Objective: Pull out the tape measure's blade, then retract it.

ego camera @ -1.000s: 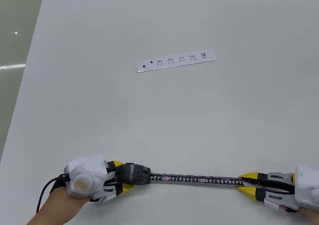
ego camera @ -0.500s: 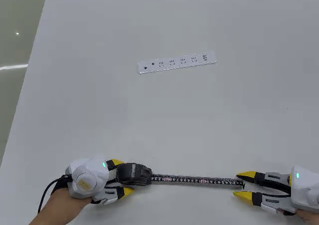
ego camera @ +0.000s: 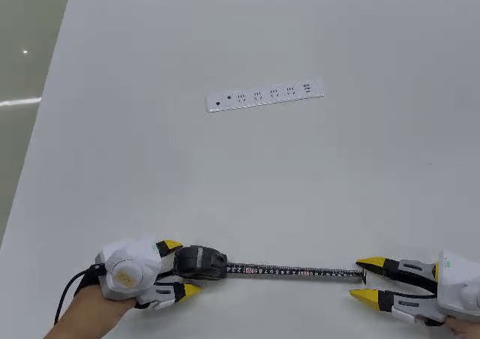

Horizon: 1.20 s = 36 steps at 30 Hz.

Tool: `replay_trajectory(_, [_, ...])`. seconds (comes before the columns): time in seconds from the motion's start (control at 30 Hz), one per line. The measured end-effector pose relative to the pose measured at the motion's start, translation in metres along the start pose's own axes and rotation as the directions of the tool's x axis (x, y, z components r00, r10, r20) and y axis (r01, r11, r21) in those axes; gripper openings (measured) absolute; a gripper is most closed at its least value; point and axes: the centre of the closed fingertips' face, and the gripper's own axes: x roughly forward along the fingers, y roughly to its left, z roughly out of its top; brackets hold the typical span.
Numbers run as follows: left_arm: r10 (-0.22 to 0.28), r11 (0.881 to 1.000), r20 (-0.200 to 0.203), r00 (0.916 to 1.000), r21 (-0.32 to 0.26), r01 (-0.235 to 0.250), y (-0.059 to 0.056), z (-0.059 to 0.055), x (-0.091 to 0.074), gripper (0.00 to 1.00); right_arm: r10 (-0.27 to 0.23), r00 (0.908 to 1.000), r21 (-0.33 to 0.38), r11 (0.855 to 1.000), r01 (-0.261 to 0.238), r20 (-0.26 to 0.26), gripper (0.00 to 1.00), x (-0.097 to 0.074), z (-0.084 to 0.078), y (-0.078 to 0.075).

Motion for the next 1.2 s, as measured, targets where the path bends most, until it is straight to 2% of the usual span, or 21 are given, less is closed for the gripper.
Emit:
replay_trajectory(0.27, [0.029,0.998,0.028,0.9992,-0.052,-0.028,0.000,-0.003,-0.008,0.53,-0.034,0.9993,0.018,0.999,0.033,0.019,0.36,0.000,0.003,0.004])
replay_trajectory(0.4, [0.060,0.995,0.052,0.9968,-0.083,-0.056,0.001,-0.001,-0.015,0.53,-0.071,0.9973,0.029,0.997,0.070,0.018,0.37,0.000,0.003,0.003])
replay_trajectory(0.47, [0.081,0.992,0.061,0.9948,-0.106,-0.075,0.002,-0.001,-0.019,0.53,-0.089,0.9959,0.012,0.996,0.089,0.015,0.37,0.001,0.003,0.004])
replay_trajectory(0.53, [0.096,0.989,0.077,0.9924,-0.123,-0.086,0.002,-0.001,-0.020,0.54,-0.096,0.9950,0.022,0.995,0.095,0.029,0.40,0.001,0.005,0.006])
replay_trajectory(0.67, [0.117,0.984,0.073,0.9905,-0.143,-0.105,0.000,-0.006,-0.025,0.54,-0.117,0.9922,0.038,0.993,0.115,0.044,0.42,0.001,0.007,0.006])
replay_trajectory(0.77, [0.136,0.978,0.091,0.9866,-0.169,-0.119,0.001,-0.006,-0.030,0.55,-0.139,0.9895,0.028,0.990,0.138,0.038,0.43,-0.001,0.007,0.005])
replay_trajectory(1.03, [0.167,0.968,0.094,0.9815,-0.203,-0.145,-0.001,-0.006,-0.039,0.56,-0.188,0.9813,0.041,0.982,0.186,0.044,0.47,-0.006,0.011,0.004])
replay_trajectory(1.2, [0.193,0.954,0.088,0.9771,-0.248,-0.166,-0.001,-0.011,-0.043,0.57,-0.213,0.9763,0.065,0.976,0.210,0.041,0.47,-0.007,0.009,0.006])
